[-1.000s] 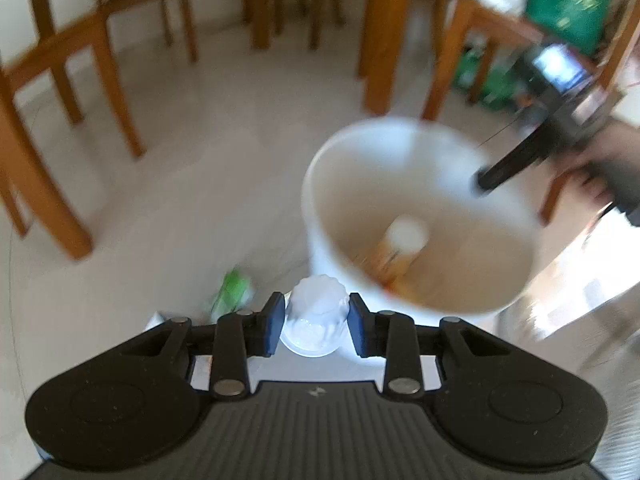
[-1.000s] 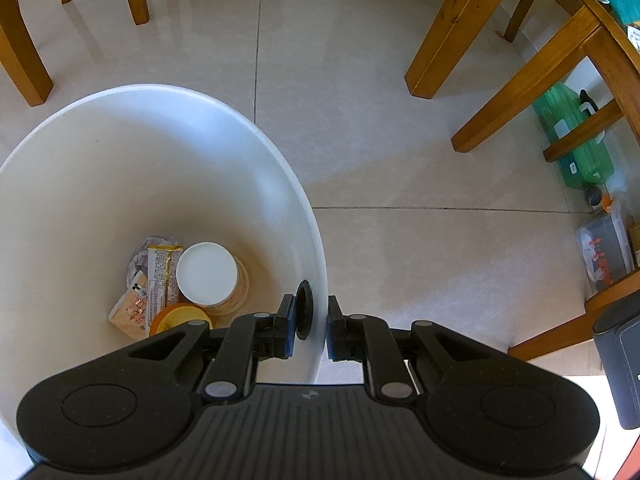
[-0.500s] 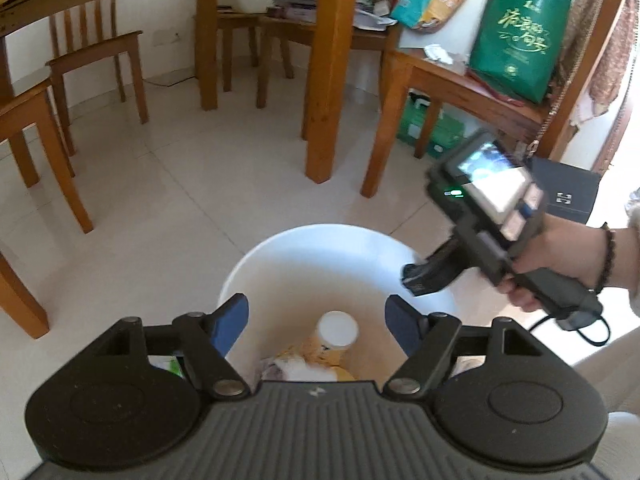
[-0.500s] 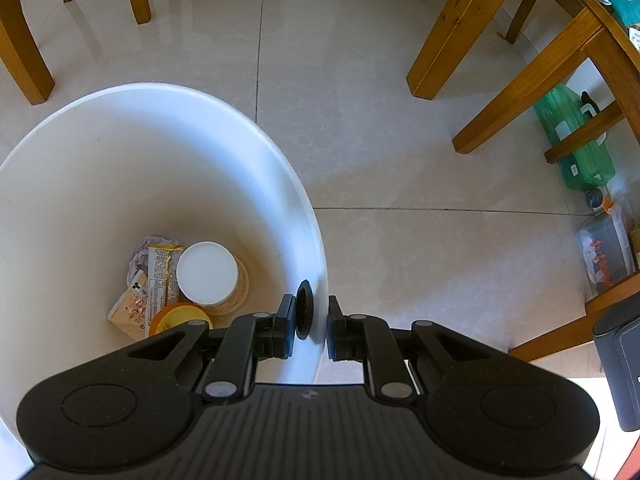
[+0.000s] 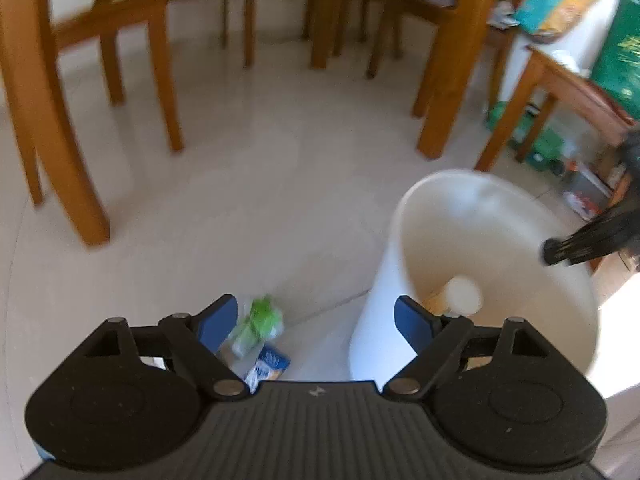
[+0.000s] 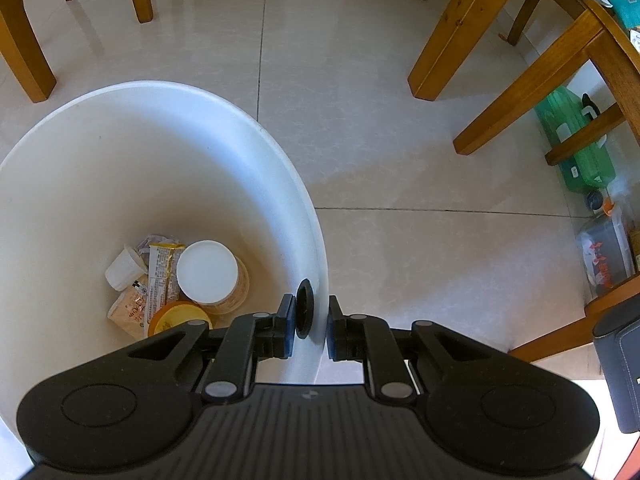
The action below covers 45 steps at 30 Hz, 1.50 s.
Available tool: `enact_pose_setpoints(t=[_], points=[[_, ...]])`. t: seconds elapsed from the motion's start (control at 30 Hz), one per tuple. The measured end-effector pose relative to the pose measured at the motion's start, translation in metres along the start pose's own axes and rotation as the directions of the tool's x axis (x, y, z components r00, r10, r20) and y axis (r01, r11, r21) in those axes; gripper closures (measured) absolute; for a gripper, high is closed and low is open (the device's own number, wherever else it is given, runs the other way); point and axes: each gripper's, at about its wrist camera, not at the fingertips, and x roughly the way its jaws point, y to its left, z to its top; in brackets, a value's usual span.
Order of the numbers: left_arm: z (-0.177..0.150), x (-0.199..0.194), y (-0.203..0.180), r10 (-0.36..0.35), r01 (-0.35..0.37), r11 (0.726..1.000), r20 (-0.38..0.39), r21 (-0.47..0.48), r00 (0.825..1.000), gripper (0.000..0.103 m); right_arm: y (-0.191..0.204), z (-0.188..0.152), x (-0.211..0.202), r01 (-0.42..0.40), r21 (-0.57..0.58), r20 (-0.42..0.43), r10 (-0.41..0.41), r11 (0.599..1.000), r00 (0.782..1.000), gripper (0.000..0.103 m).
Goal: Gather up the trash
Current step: 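Lower the left gripper to the yogurt drink carton and grasp it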
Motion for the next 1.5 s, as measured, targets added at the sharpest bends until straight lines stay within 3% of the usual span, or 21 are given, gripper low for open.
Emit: enact_pose_setpoints(t=[0.17, 0.27, 0.37, 0.6, 0.77, 0.9, 1.07, 1.1, 1.17, 1.27, 1.5], points=[[-0.036, 0.055, 0.02, 0.092, -0.093, 0.995, -0.037, -0.03, 0.995, 0.016, 0.002, 0.0, 0.0, 0.003, -0.005, -0.002, -0.003, 1.0, 1.0, 0.085], [-0.06, 0.091, 0.03, 0.097, -0.103, 0.992, -0.085, -0.071, 0.992, 0.016, 0.001, 0.0, 0.0, 0.002, -0.002, -0.003, -0.002, 1.0, 1.0, 0.085], [-0.077, 0.121, 0.031, 0.117, -0.124, 0.991, -0.121, -0.055, 0.986, 0.016, 0.0, 0.001, 0.0, 0.002, -0.001, -0.005, -0.002, 1.0, 1.0, 0.085], [-0.091, 0.168, 0.037, 0.15, -0.155, 0.987, -0.134, -0.027, 0.979, 0.016, 0.002, 0.001, 0.0, 0.005, 0.007, -0.004, -0.005, 1.0, 1.0, 0.085], [-0.092, 0.183, 0.04, 0.14, -0.149, 0.988, -0.172, -0.041, 0.975, 0.016, 0.001, 0.002, 0.0, 0.001, 0.012, -0.006, -0.001, 1.0, 1.0, 0.085], [-0.101, 0.194, 0.045, 0.124, -0.143, 0.988, -0.273, -0.05, 0.954, 0.016, 0.001, 0.001, 0.0, 0.003, 0.019, -0.007, -0.003, 1.0, 1.0, 0.085], [-0.111, 0.181, 0.044, -0.004, -0.03, 0.993, -0.29, -0.115, 0.957, 0.016, 0.001, 0.001, 0.0, 0.0, 0.024, -0.01, 0.0, 1.0, 1.0, 0.085], [-0.112, 0.179, 0.041, 0.006, -0.034, 0.995, -0.28, -0.093, 0.96, 0.016, 0.0, 0.001, 0.0, -0.002, 0.026, -0.011, 0.002, 1.0, 1.0, 0.085], [-0.111, 0.177, 0.036, 0.093, -0.107, 0.993, -0.25, -0.045, 0.964, 0.017, 0.0, 0.001, 0.0, -0.004, 0.031, -0.011, 0.004, 1.0, 1.0, 0.085], [-0.108, 0.177, 0.041, 0.135, -0.163, 0.981, -0.226, -0.109, 0.965, 0.018, -0.001, 0.0, 0.0, -0.004, 0.03, -0.012, 0.004, 1.0, 1.0, 0.085], [-0.11, 0.187, 0.04, 0.204, -0.254, 0.941, -0.223, -0.224, 0.953, 0.044, -0.002, 0.001, 0.0, -0.007, 0.033, -0.012, 0.007, 0.999, 1.0, 0.085]])
